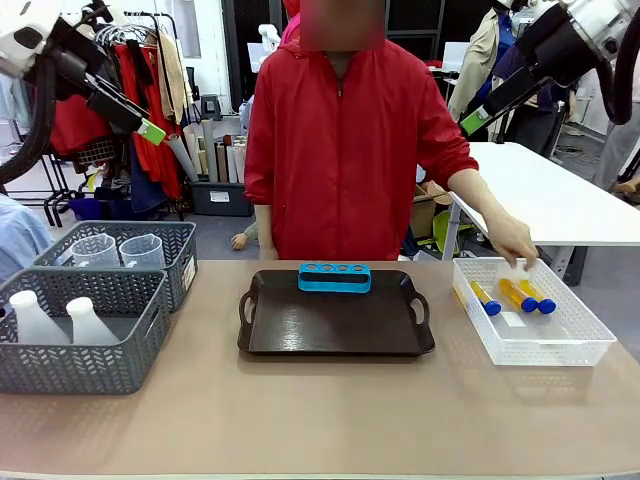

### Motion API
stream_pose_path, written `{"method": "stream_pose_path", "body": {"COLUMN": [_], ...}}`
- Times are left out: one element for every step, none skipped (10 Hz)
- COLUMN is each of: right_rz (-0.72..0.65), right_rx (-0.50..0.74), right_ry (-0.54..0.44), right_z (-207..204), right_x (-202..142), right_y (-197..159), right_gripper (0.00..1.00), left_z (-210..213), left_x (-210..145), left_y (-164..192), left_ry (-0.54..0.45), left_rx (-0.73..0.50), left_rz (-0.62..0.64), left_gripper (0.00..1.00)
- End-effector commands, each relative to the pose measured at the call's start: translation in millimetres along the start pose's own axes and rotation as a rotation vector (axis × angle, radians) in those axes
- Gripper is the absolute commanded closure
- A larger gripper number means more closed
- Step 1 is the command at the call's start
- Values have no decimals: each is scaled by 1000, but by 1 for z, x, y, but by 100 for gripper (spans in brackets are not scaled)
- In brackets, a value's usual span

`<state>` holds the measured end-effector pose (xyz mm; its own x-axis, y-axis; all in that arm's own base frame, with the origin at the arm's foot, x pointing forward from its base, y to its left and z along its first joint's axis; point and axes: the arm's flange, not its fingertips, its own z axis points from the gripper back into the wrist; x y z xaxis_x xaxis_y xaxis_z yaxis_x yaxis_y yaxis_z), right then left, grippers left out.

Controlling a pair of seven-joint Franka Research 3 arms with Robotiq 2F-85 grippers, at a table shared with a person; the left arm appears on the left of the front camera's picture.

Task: Prepare the laboratory tools.
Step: Pick up one Small flask and place it on the Handle tray.

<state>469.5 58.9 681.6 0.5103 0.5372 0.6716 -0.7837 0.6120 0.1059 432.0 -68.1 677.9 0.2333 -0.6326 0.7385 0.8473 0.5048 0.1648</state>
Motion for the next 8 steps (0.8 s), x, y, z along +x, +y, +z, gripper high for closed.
{"method": "stream_pose_path", "body": {"right_rz": [-4,-4,-4,-4,-4,-4,-4,-4], "right_rx": [4,4,4,4,4,4,4,4], "right_ry": [-7,-7,-7,-7,-7,-7,-7,-7], "right_z": [1,1,1,1,1,1,1,1], "right_x": [-1,-1,-1,-1,-1,-1,-1,-1], "right_y": [1,1,1,1,1,1,1,1], "right_gripper": [0,0,0,0,0,0,0,0], "left_z": [2,2,2,0,1,0,-2,-3], "left_x": [-2,-2,-2,0,1,2,1,-1], "left_y": [-1,-1,-1,0,1,1,0,0], "left_ry": [-7,-7,-7,0,55,114,133,167], "left_rx": [2,2,2,0,11,8,-11,-13], "left_rz": [3,3,3,0,-8,-22,-19,-23], "left_gripper": [0,0,0,0,0,0,0,0]}}
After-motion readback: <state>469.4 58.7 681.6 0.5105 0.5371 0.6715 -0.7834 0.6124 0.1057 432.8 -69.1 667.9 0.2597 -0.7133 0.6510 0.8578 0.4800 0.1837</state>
